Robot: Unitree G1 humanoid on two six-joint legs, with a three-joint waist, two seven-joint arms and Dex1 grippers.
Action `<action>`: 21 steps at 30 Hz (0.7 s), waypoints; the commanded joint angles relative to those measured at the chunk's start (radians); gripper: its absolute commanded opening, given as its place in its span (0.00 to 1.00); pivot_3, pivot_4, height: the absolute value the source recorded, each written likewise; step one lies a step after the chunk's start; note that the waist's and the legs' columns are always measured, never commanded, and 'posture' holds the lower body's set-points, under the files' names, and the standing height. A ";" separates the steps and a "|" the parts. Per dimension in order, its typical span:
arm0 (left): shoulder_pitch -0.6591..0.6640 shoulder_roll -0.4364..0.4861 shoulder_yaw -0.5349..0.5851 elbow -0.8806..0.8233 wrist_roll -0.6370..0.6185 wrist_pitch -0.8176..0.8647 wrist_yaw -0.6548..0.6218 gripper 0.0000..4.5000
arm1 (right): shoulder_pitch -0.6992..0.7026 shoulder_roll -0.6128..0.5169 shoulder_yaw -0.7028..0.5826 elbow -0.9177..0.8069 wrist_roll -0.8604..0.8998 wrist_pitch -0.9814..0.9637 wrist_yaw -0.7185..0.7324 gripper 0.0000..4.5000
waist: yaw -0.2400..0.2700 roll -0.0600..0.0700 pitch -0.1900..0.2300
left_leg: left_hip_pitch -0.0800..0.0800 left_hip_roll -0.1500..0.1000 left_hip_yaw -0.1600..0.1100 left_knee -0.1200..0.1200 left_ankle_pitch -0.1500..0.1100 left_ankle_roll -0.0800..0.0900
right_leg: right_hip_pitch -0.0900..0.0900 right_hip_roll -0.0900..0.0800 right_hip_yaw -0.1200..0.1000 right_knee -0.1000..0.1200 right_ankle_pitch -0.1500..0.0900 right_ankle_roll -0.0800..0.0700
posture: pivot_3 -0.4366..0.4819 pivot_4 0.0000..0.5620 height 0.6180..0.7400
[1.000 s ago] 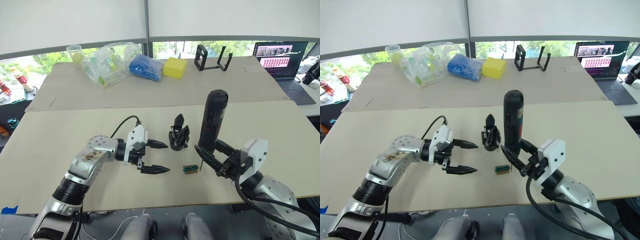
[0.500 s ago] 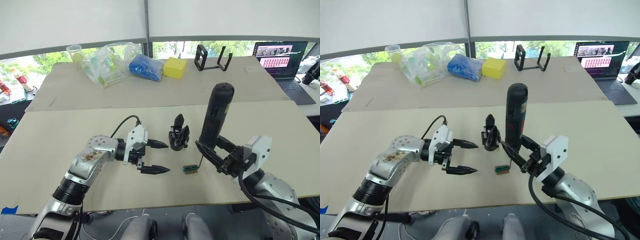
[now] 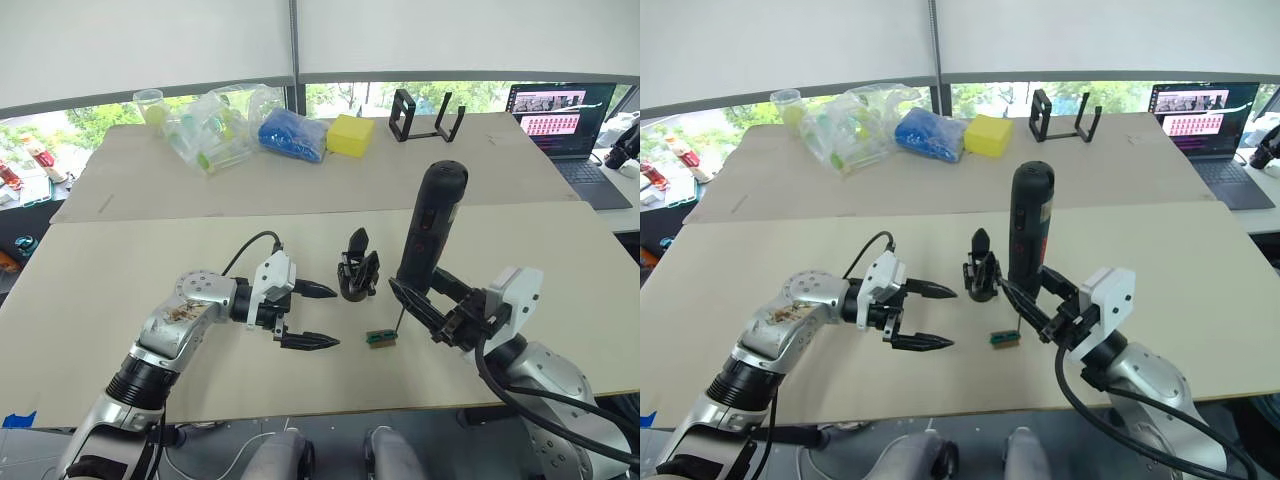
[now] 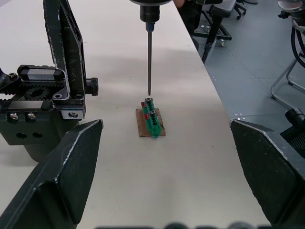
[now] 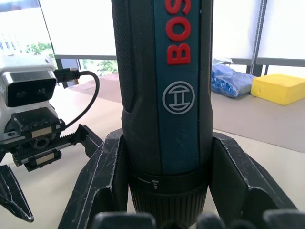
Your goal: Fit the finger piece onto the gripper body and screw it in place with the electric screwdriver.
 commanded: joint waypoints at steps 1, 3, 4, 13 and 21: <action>-0.004 0.003 0.006 -0.018 0.001 -0.014 -0.005 1.00 | -0.027 0.008 -0.002 -0.033 0.014 -0.026 -0.005 0.43 | 0.000 0.000 0.000 | 0.000 0.000 0.000 0.000 0.000 0.000 | 0.000 0.000 0.000 0.000 0.000 0.000 | 0.48 0.27 1.00; -0.004 0.004 0.006 -0.019 0.002 -0.013 -0.005 1.00 | -0.029 0.008 0.002 -0.031 0.012 -0.025 -0.006 0.43 | 0.000 0.000 0.000 | 0.000 0.000 0.000 0.000 0.000 0.000 | 0.000 0.000 0.000 0.000 0.000 0.000 | 0.48 0.27 1.00; -0.003 0.004 0.006 -0.020 0.002 -0.013 -0.005 1.00 | -0.029 0.007 0.003 -0.029 0.011 -0.025 -0.007 0.43 | 0.000 0.000 0.000 | 0.000 0.000 0.000 0.000 0.000 0.000 | 0.000 0.000 0.000 0.000 0.000 0.000 | 0.48 0.27 1.00; -0.004 0.006 0.008 -0.020 0.004 -0.013 -0.003 1.00 | -0.024 -0.006 0.000 -0.026 0.008 -0.018 -0.012 0.43 | 0.000 0.000 0.000 | 0.000 0.000 0.000 0.000 0.000 0.000 | 0.000 0.000 0.000 0.000 0.000 0.000 | 0.48 0.27 1.00; -0.008 0.004 0.008 -0.014 0.004 -0.015 -0.006 1.00 | -0.026 -0.013 -0.005 -0.034 0.018 -0.008 -0.024 0.43 | 0.000 0.000 0.000 | 0.000 0.000 0.000 0.000 0.000 0.000 | 0.000 0.000 0.000 0.000 0.000 0.000 | 0.48 0.27 1.00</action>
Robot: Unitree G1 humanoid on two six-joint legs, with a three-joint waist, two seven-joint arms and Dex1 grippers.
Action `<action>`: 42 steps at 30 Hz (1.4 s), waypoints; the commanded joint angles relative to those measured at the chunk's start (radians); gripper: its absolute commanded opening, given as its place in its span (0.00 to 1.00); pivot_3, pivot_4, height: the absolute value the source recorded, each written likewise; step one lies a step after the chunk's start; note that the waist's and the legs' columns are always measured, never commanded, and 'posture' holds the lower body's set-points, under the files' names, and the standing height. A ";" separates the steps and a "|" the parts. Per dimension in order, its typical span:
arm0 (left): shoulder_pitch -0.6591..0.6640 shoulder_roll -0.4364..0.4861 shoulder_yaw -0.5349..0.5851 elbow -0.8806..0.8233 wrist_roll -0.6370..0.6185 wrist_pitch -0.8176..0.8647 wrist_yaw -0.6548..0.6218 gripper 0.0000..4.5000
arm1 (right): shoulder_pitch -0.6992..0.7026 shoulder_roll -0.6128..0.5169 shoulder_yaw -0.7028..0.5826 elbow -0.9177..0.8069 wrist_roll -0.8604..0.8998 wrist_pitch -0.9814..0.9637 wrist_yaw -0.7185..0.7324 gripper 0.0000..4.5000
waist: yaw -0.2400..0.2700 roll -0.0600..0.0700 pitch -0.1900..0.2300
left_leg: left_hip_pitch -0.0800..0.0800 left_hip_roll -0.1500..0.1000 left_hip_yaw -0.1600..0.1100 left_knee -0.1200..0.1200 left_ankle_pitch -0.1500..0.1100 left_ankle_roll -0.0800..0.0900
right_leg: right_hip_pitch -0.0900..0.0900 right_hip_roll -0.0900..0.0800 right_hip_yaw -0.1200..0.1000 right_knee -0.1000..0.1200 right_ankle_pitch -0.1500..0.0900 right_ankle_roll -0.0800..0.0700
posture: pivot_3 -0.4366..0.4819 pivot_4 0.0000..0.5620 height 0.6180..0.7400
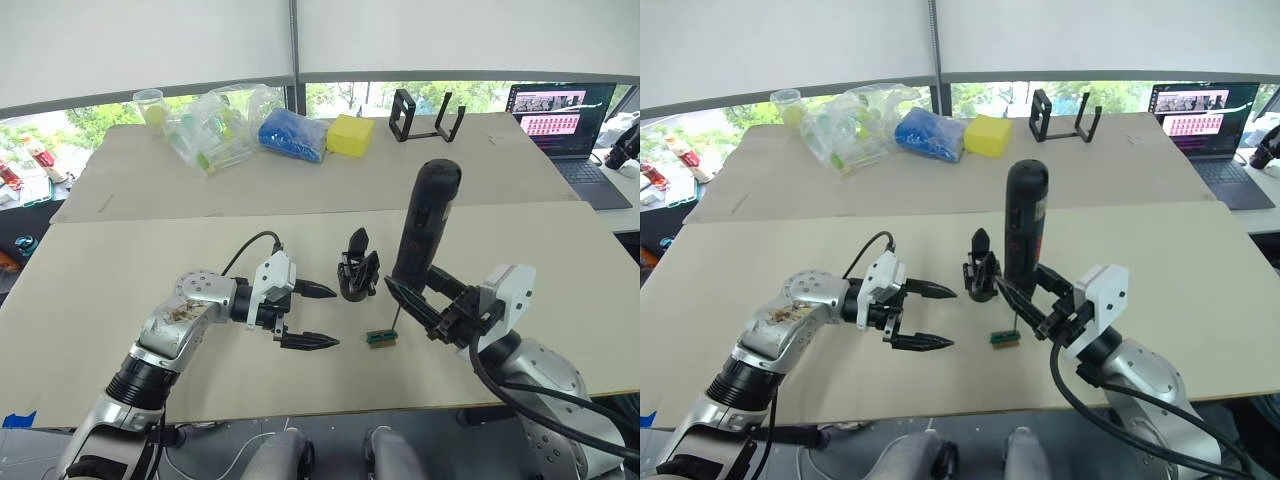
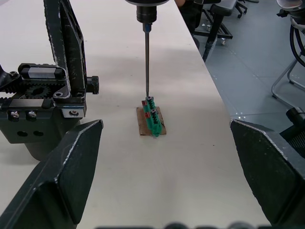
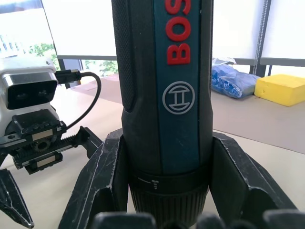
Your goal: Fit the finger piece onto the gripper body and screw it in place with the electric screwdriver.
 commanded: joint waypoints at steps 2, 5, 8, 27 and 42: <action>-0.008 0.003 0.008 -0.012 0.001 -0.016 -0.005 1.00 | -0.003 -0.008 -0.024 -0.052 0.019 -0.011 -0.003 0.43 | 0.000 0.000 0.000 | 0.000 0.000 0.000 0.000 0.000 0.000 | 0.000 0.000 0.000 0.000 0.000 0.000 | 0.48 0.27 1.00; -0.009 0.003 0.007 -0.011 0.002 -0.017 -0.006 1.00 | 0.000 -0.009 -0.025 -0.053 0.019 -0.011 -0.005 0.43 | 0.000 0.000 0.000 | 0.000 0.000 0.000 0.000 0.000 0.000 | 0.000 0.000 0.000 0.000 0.000 0.000 | 0.48 0.27 1.00; -0.011 0.002 0.006 -0.009 0.002 -0.017 -0.007 1.00 | 0.002 -0.010 -0.027 -0.049 0.017 -0.014 -0.004 0.43 | 0.000 0.000 0.000 | 0.000 0.000 0.000 0.000 0.000 0.000 | 0.000 0.000 0.000 0.000 0.000 0.000 | 0.48 0.27 1.00; -0.012 0.001 0.010 -0.009 0.005 -0.018 -0.008 1.00 | -0.001 -0.010 -0.025 -0.037 0.010 -0.011 -0.012 0.43 | 0.000 0.000 0.000 | 0.000 0.000 0.000 0.000 0.000 0.000 | 0.000 0.000 0.000 0.000 0.000 0.000 | 0.48 0.27 1.00; -0.012 0.002 0.012 -0.012 0.005 -0.019 -0.008 1.00 | 0.009 -0.008 -0.024 -0.032 0.005 -0.016 -0.010 0.43 | 0.000 0.000 0.000 | 0.000 0.000 0.000 0.000 0.000 0.000 | 0.000 0.000 0.000 0.000 0.000 0.000 | 0.48 0.27 1.00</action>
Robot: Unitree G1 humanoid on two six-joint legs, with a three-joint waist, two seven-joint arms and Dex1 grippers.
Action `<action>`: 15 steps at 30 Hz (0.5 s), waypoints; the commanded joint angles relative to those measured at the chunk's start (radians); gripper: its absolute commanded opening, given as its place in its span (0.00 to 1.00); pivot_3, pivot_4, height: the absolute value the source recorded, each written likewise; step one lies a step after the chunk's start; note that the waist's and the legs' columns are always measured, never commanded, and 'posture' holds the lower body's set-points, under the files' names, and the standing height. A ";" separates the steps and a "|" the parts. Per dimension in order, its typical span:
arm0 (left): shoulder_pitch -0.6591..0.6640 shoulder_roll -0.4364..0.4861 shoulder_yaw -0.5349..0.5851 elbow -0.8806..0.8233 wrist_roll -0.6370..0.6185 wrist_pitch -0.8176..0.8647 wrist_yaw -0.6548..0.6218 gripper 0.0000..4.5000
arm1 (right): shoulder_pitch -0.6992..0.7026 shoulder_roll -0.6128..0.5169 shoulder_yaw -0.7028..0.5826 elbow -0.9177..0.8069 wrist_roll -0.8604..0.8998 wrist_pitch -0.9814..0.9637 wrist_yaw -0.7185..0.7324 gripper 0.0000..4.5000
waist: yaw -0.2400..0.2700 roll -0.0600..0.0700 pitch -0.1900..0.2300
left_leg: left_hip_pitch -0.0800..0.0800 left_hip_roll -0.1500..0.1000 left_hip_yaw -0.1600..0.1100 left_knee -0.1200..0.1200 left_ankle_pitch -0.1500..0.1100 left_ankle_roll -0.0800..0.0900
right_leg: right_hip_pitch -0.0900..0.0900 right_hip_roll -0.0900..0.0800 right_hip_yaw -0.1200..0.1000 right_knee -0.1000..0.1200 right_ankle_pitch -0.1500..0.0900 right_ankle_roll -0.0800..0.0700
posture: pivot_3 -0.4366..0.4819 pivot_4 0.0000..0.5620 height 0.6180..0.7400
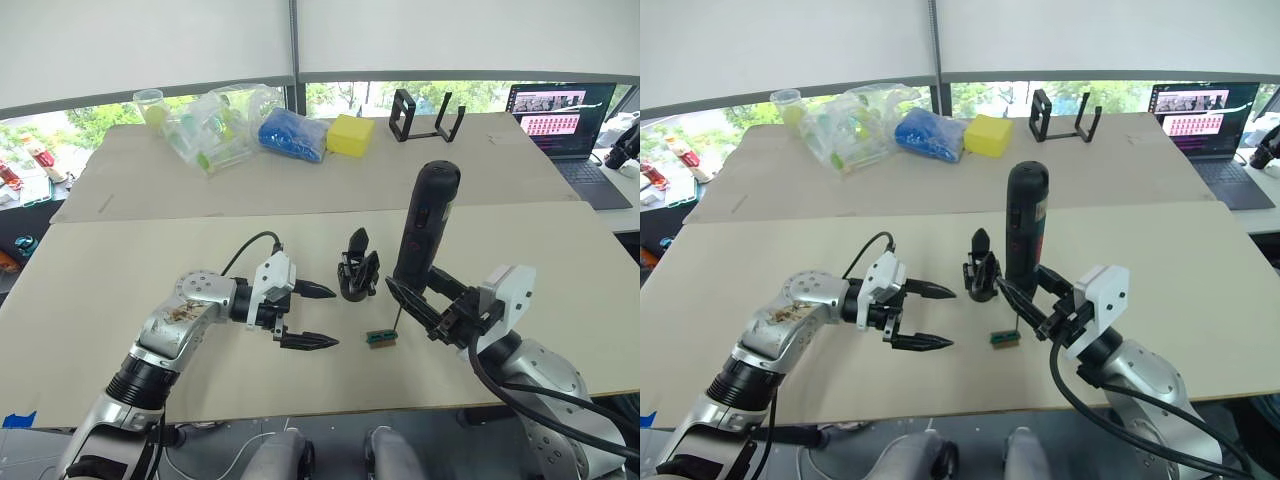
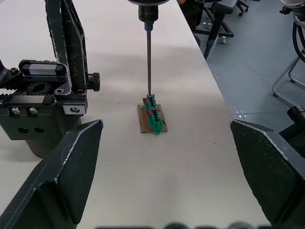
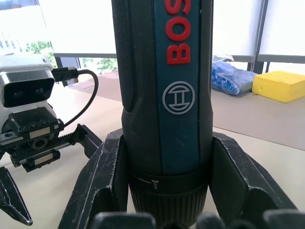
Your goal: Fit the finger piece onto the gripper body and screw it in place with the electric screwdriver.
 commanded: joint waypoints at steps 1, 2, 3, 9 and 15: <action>-0.012 0.002 0.012 -0.015 -0.003 -0.020 -0.007 1.00 | -0.003 -0.004 -0.025 -0.030 0.004 -0.018 -0.003 0.43 | 0.000 0.000 0.000 | 0.000 0.000 0.000 0.000 0.000 0.000 | 0.000 0.000 0.000 0.000 0.000 0.000 | 0.48 0.27 1.00; -0.013 0.002 0.012 -0.014 -0.003 -0.020 -0.007 1.00 | -0.002 -0.004 -0.025 -0.029 0.003 -0.019 -0.002 0.43 | 0.000 0.000 0.000 | 0.000 0.000 0.000 0.000 0.000 0.000 | 0.000 0.000 0.000 0.000 0.000 0.000 | 0.48 0.27 1.00; -0.014 0.002 0.012 -0.013 -0.003 -0.020 -0.007 1.00 | -0.002 -0.004 -0.025 -0.028 0.002 -0.020 -0.002 0.43 | 0.000 0.000 0.000 | 0.000 0.000 0.000 0.000 0.000 0.000 | 0.000 0.000 0.000 0.000 0.000 0.000 | 0.48 0.27 1.00; -0.016 0.002 0.011 -0.012 -0.003 -0.019 -0.008 1.00 | -0.003 -0.004 -0.023 -0.027 0.001 -0.020 -0.001 0.43 | 0.000 0.000 0.000 | 0.000 0.000 0.000 0.000 0.000 0.000 | 0.000 0.000 0.000 0.000 0.000 0.000 | 0.48 0.27 1.00; -0.016 0.001 0.011 -0.013 -0.003 -0.018 -0.006 1.00 | -0.006 -0.001 -0.022 -0.015 -0.002 -0.027 0.003 0.43 | 0.000 0.000 0.000 | 0.000 0.000 0.000 0.000 0.000 0.000 | 0.000 0.000 0.000 0.000 0.000 0.000 | 0.48 0.27 1.00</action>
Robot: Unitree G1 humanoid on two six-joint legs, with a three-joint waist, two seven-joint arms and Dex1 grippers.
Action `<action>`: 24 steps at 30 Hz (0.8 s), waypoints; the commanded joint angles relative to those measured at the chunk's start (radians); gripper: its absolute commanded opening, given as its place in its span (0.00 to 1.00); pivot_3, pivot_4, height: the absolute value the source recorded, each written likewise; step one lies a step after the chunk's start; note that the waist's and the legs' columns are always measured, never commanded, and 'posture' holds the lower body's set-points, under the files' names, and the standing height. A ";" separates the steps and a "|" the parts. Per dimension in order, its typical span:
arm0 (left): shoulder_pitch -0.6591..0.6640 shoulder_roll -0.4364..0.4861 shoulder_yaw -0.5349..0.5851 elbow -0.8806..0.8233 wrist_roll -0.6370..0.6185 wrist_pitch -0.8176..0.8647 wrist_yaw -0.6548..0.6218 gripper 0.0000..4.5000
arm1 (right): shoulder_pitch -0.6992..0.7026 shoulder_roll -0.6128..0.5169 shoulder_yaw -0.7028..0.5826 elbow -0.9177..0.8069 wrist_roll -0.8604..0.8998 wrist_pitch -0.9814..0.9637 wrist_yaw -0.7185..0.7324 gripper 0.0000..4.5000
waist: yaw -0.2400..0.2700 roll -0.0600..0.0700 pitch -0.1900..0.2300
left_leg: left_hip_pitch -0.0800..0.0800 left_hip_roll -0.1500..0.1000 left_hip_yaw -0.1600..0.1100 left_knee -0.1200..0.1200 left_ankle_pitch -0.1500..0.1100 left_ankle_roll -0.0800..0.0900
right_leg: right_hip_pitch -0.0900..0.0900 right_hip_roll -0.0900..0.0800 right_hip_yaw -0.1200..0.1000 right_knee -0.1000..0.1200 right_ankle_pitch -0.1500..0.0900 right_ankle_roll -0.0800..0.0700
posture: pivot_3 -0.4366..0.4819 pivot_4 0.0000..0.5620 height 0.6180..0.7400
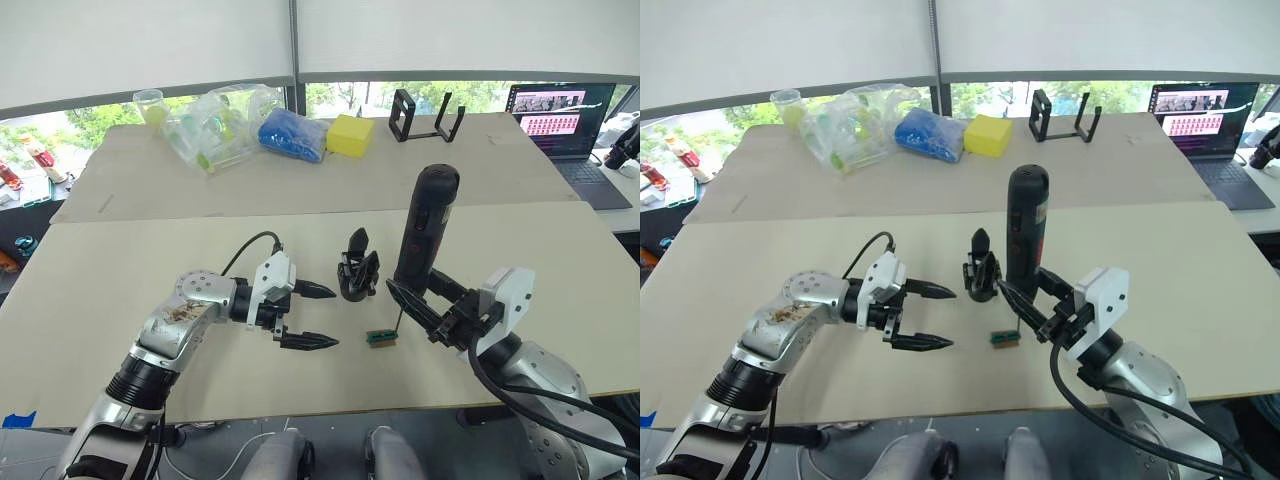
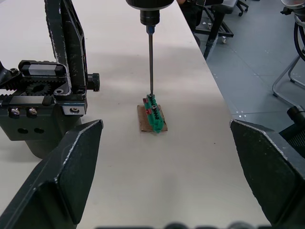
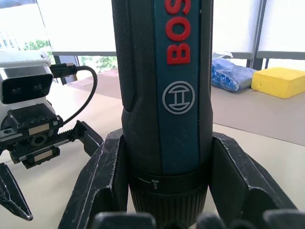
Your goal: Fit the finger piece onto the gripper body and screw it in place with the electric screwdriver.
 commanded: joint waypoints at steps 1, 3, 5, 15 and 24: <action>-0.015 0.001 0.011 -0.014 -0.003 -0.018 -0.005 1.00 | -0.012 -0.001 -0.023 -0.013 -0.002 -0.028 0.003 0.43 | 0.000 0.000 0.000 | 0.000 0.000 0.000 0.000 0.000 0.000 | 0.000 0.000 0.000 0.000 0.000 0.000 | 0.48 0.27 1.00; -0.016 0.001 0.011 -0.013 -0.003 -0.018 -0.005 1.00 | -0.014 -0.002 -0.026 -0.005 -0.003 -0.033 0.007 0.43 | 0.000 0.000 0.000 | 0.000 0.000 0.000 0.000 0.000 0.000 | 0.000 0.000 0.000 0.000 0.000 0.000 | 0.48 0.27 1.00; -0.018 0.002 0.012 -0.011 -0.002 -0.018 -0.005 1.00 | -0.017 -0.003 -0.030 0.004 -0.004 -0.037 0.011 0.43 | 0.000 0.000 0.000 | 0.000 0.000 0.000 0.000 0.000 0.000 | 0.000 0.000 0.000 0.000 0.000 0.000 | 0.48 0.27 1.00; -0.018 0.003 0.015 -0.012 -0.003 -0.016 -0.003 1.00 | -0.035 0.003 -0.016 -0.007 -0.007 -0.023 0.002 0.43 | -0.001 0.000 0.000 | 0.000 0.000 0.000 0.000 0.000 0.000 | 0.000 0.000 0.000 0.000 0.000 0.000 | 0.48 0.27 1.00; -0.024 0.002 0.015 0.003 -0.001 -0.020 -0.005 1.00 | -0.051 -0.004 -0.019 -0.046 0.027 0.007 -0.015 0.43 | 0.000 0.000 0.000 | 0.000 0.000 0.000 0.000 0.000 0.000 | 0.000 0.000 0.000 0.000 0.000 0.000 | 0.48 0.27 1.00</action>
